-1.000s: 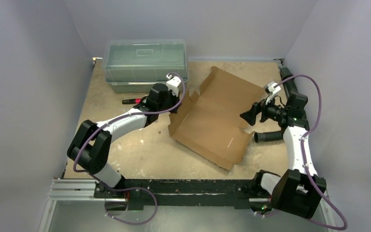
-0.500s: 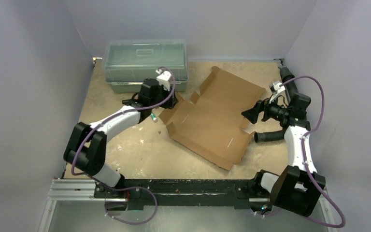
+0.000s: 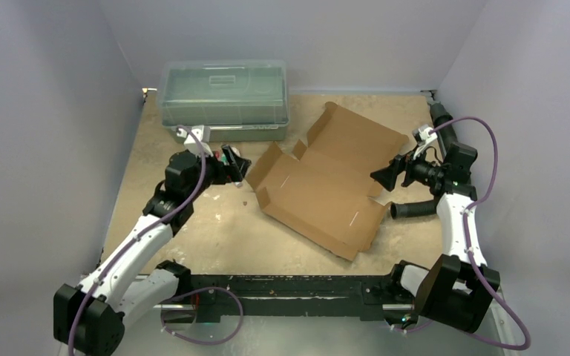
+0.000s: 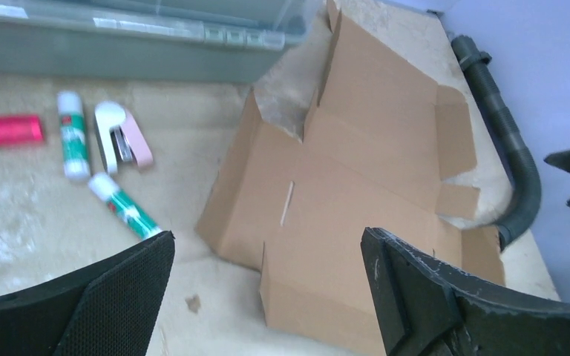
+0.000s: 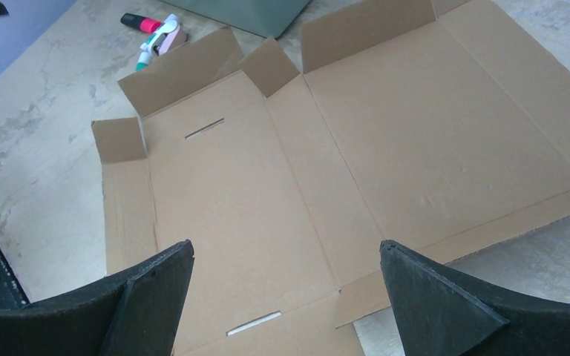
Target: Fold the paper box
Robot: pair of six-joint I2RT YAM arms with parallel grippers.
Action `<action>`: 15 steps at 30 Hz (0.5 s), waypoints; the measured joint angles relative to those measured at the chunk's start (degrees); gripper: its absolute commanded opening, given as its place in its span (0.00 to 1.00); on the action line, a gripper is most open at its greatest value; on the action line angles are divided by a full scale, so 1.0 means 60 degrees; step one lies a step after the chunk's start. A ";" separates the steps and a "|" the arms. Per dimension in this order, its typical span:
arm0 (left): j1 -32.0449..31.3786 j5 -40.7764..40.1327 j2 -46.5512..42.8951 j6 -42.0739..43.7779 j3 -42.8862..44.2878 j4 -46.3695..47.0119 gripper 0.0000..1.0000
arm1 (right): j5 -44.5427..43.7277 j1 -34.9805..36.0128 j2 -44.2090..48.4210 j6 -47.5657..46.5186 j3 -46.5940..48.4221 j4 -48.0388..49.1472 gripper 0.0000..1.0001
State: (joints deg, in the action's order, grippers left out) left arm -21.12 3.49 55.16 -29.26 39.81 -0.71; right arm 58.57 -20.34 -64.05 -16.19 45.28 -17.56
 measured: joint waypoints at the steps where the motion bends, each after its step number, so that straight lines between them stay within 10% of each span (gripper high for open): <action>1: 0.0000 0.0073 -0.0266 -0.0255 -0.0237 -0.0051 0.97 | 0.0040 0.0000 0.0000 -0.0033 0.0000 0.0000 0.99; 15: -0.0026 0.1803 -0.1596 -0.4000 -0.3330 0.0361 0.96 | 0.0273 -0.0015 0.0080 -0.0248 -0.0058 -0.0091 0.99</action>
State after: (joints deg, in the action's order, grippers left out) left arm -21.28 14.31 45.58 -53.25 19.84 1.45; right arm 60.20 -20.43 -63.57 -17.67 44.93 -18.11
